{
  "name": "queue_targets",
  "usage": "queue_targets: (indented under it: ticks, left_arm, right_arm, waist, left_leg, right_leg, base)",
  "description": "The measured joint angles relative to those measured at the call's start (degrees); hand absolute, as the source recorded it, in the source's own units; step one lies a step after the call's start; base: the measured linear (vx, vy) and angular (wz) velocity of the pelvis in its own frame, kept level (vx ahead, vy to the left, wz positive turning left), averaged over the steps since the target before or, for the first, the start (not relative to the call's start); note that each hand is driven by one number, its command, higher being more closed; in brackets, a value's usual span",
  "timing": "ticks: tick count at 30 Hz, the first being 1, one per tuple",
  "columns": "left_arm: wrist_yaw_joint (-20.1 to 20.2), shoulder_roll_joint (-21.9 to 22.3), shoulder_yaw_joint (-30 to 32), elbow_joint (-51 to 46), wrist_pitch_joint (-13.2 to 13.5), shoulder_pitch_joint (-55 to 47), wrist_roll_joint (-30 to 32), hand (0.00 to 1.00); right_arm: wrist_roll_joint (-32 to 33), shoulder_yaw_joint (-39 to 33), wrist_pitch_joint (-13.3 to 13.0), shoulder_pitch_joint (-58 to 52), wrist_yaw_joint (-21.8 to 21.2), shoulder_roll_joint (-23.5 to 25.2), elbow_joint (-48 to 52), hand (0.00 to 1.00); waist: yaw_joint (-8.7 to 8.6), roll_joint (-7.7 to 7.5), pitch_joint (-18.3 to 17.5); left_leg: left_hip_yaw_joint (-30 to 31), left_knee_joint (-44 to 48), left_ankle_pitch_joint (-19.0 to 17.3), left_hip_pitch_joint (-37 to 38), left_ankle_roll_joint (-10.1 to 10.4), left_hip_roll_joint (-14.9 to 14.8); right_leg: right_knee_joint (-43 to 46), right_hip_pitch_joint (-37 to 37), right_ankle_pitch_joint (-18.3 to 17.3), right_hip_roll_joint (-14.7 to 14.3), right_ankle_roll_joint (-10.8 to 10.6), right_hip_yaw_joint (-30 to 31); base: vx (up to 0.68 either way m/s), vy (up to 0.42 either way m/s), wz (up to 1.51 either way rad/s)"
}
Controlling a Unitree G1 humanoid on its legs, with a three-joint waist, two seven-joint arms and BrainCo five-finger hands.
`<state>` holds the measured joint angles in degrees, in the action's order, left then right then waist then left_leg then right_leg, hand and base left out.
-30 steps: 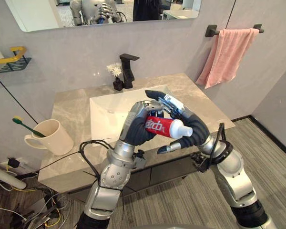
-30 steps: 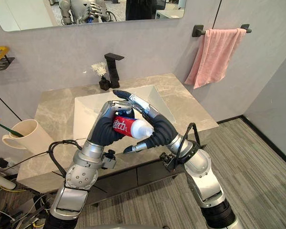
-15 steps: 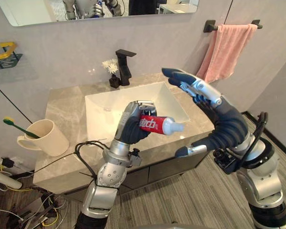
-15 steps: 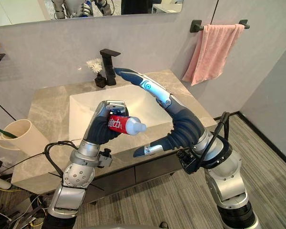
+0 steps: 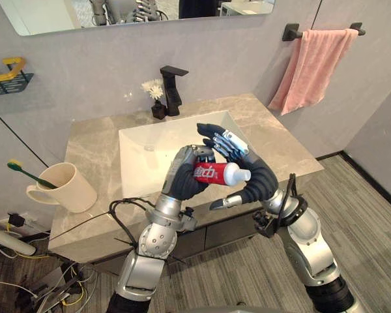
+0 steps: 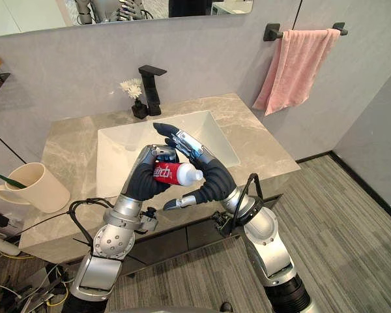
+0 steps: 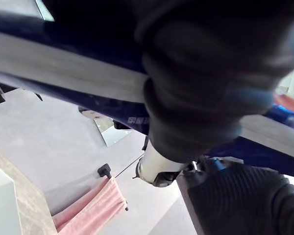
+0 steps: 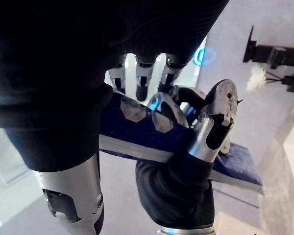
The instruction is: Organize washtable
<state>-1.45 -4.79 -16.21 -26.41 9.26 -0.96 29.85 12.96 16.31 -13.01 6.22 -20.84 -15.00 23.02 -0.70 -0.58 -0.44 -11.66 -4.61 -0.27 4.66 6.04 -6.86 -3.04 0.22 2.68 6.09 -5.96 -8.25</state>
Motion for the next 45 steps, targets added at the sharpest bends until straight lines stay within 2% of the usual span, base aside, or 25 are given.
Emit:
queue_targets:
  ticks: [5, 18, 21, 23, 27, 31, 35, 39, 45]
  left_arm:
    - [-0.1, 0.3, 0.1, -0.1, 0.0, 0.1, 0.0, 1.00]
    - [-0.3, 1.4, 0.5, -1.7, 0.2, 0.8, 0.0, 1.00]
    - [-0.5, 1.4, 0.5, -4.2, 1.4, 1.0, 0.0, 1.00]
    - [-1.2, 1.4, 0.5, -5.1, 2.4, 1.2, 0.0, 1.00]
    - [-1.4, 1.4, 0.9, -4.6, 2.3, 1.4, 0.0, 1.00]
    - [-1.5, 1.3, 1.1, -3.1, 2.2, 1.4, 0.0, 1.00]
    - [-1.4, 1.2, 1.2, -1.9, 1.7, 1.4, 0.0, 1.00]
    - [-1.4, 1.2, 2.1, -1.9, 1.7, 1.4, 0.0, 1.00]
    - [-1.3, 1.2, 2.3, -1.9, 1.7, 1.4, 0.0, 1.00]
  right_arm:
    - [-0.1, -0.1, 2.3, -2.9, -0.8, 0.0, -3.3, 0.00]
    - [0.0, -0.3, 2.3, -2.8, -0.7, 0.1, -1.9, 0.00]
    - [0.0, -1.1, 2.3, -2.7, -0.9, -0.2, 1.7, 0.00]
    - [1.6, -2.4, 2.2, -1.8, -1.5, -0.3, 5.0, 0.00]
    - [4.6, -3.6, 1.4, -0.7, -1.7, -0.3, 8.6, 0.00]
    - [4.7, -5.3, -0.3, 1.3, -0.4, -0.3, 10.4, 0.00]
    - [4.5, -8.2, -0.5, 1.8, -0.2, -0.9, 11.5, 0.00]
    - [4.5, -11.8, -0.6, 3.1, -0.4, -3.6, 12.1, 0.00]
    - [4.6, -12.1, -0.6, 3.4, -0.8, -4.7, 12.3, 0.00]
  waist:
    - [-0.02, 0.10, 0.0]
    - [-0.02, 0.10, 0.0]
    - [-0.03, 0.08, 0.0]
    - [-0.03, 0.07, 0.0]
    - [-0.08, -0.03, -0.1]
    - [-0.10, -0.03, -0.1]
    - [-0.09, -0.03, -0.1]
    - [-0.13, -0.03, -0.1]
    - [-0.16, -0.04, -0.1]
  left_leg:
    - [0.8, 0.0, 0.0, 0.0, 0.0, 0.0]
    - [0.8, 0.4, 0.0, -0.1, 0.0, -0.1]
    - [0.7, 0.4, 0.0, -0.1, 0.0, -0.1]
    - [0.7, 0.4, 0.0, -0.1, 0.0, -0.1]
    - [0.6, 0.4, 0.0, -0.1, 0.0, -0.1]
    - [0.5, 0.5, 0.0, -0.1, 0.0, -0.1]
    - [0.5, 0.4, 0.0, -0.1, 0.0, -0.1]
    - [0.5, 0.4, 0.0, -0.1, 0.0, -0.1]
    - [0.5, 0.4, 0.0, -0.1, 0.0, -0.1]
  right_leg:
    - [0.0, 0.4, -0.3, 0.0, 0.0, -0.9]
    - [0.0, 0.5, -0.3, 0.0, 0.0, -0.9]
    - [0.0, 0.5, -0.3, 0.0, 0.0, -0.8]
    - [0.0, 0.5, -0.2, 0.0, 0.0, -0.8]
    - [0.0, 0.5, -0.2, 0.0, 0.0, -0.7]
    - [0.0, 0.5, -0.2, 0.0, 0.0, -0.6]
    - [0.0, 0.4, -0.2, 0.0, 0.0, -0.6]
    - [0.0, 0.4, -0.2, 0.0, 0.0, -0.6]
    - [0.0, 0.4, -0.2, 0.0, 0.0, -0.5]
  base:
    - [0.00, -0.003, 0.07]
    - [0.00, 0.000, 0.00]
    - [0.00, 0.000, 0.00]
    - [0.00, 0.000, 0.00]
    - [0.00, 0.000, 0.00]
    - [0.00, 0.000, 0.00]
    - [0.00, 0.000, 0.00]
    - [0.00, 0.000, 0.00]
    - [0.00, 0.000, 0.00]
